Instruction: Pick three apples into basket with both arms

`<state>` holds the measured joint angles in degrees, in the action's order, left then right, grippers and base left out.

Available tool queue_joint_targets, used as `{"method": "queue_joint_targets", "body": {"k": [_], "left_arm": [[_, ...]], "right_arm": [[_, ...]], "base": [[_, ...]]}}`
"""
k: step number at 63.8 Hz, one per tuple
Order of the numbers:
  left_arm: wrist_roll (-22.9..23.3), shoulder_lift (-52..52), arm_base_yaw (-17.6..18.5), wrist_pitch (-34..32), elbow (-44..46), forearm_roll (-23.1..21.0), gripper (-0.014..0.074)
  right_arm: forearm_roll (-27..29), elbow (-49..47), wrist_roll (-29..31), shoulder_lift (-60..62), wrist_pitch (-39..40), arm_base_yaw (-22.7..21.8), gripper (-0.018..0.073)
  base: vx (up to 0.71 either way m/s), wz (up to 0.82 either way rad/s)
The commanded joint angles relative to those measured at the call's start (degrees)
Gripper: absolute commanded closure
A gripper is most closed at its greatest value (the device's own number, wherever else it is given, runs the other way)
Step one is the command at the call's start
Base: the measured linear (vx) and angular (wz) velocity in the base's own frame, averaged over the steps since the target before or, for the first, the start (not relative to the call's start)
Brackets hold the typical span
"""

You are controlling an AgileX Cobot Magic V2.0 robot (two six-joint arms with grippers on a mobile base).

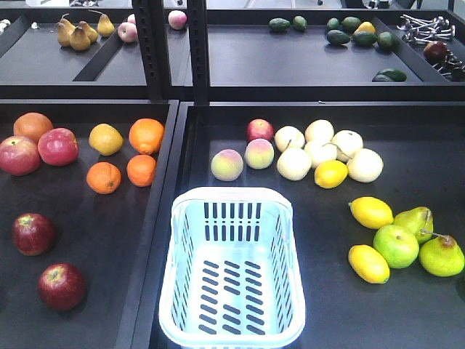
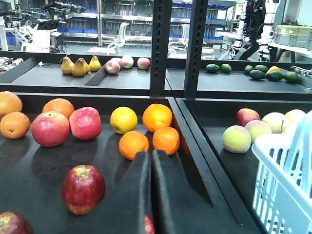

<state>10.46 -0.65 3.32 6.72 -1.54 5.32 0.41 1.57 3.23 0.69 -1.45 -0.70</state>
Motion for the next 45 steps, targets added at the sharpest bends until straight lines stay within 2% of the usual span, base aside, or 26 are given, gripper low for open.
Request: {"method": "queue_joint_targets", "body": {"k": [1,45], "left_arm": [[0.40,-0.94,-0.03,-4.20,-0.25,-0.06,0.0603],[0.40,-0.94,-0.03,-4.20,-0.25,-0.06,0.0603]], "right_arm": [[-0.41,0.81,0.00,0.70,4.27,-0.44,0.0568],[-0.41,0.81,0.00,0.70,4.27,-0.44,0.0568]], "base": [[0.00,0.00],[0.01,0.02]]}}
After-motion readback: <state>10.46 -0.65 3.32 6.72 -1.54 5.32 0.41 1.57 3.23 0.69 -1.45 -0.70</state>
